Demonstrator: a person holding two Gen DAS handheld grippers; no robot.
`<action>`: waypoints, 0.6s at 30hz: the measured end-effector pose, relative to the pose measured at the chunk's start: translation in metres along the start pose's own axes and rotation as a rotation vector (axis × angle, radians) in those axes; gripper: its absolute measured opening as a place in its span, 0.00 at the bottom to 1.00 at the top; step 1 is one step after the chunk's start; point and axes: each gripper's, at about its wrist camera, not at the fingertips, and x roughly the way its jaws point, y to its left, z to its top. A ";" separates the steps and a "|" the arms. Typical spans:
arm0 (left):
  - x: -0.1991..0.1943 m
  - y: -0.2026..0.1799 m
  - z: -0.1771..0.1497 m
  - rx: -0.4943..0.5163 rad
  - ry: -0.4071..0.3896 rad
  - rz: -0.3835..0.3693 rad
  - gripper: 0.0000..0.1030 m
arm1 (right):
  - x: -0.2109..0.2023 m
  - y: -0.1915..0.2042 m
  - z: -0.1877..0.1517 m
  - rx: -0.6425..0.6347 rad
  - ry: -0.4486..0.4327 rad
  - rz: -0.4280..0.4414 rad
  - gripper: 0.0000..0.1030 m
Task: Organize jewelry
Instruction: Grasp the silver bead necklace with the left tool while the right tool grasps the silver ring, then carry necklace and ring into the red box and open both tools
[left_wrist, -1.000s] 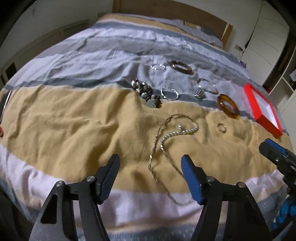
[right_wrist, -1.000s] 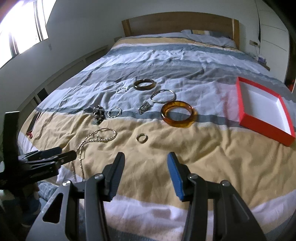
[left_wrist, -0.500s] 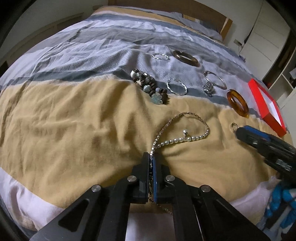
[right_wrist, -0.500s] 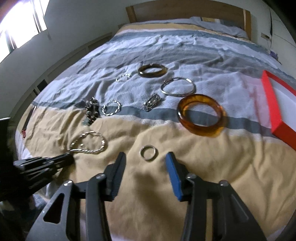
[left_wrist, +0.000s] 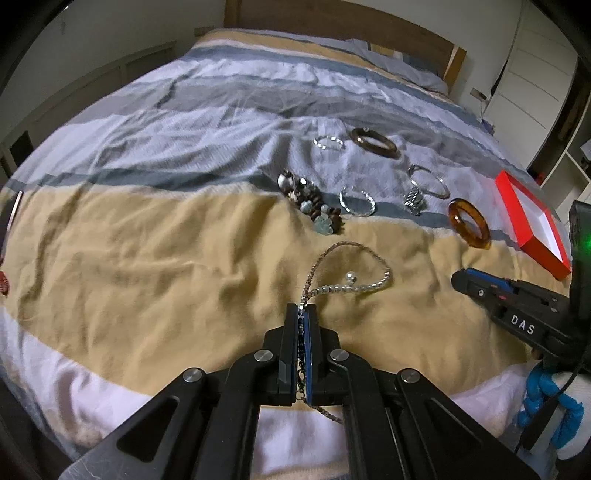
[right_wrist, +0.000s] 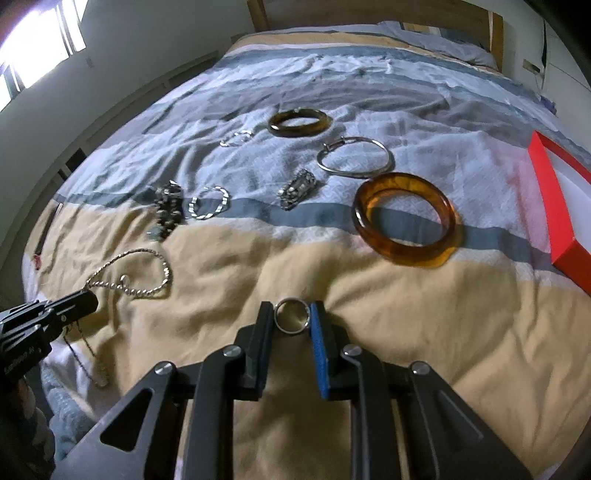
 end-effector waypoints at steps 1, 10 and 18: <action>-0.006 -0.002 0.000 0.004 -0.007 0.003 0.03 | -0.004 0.001 -0.001 -0.001 -0.007 0.003 0.18; -0.050 -0.049 0.008 0.097 -0.076 -0.007 0.02 | -0.071 -0.020 -0.015 0.030 -0.120 0.022 0.18; -0.059 -0.155 0.042 0.210 -0.089 -0.152 0.03 | -0.140 -0.112 -0.021 0.110 -0.214 -0.089 0.18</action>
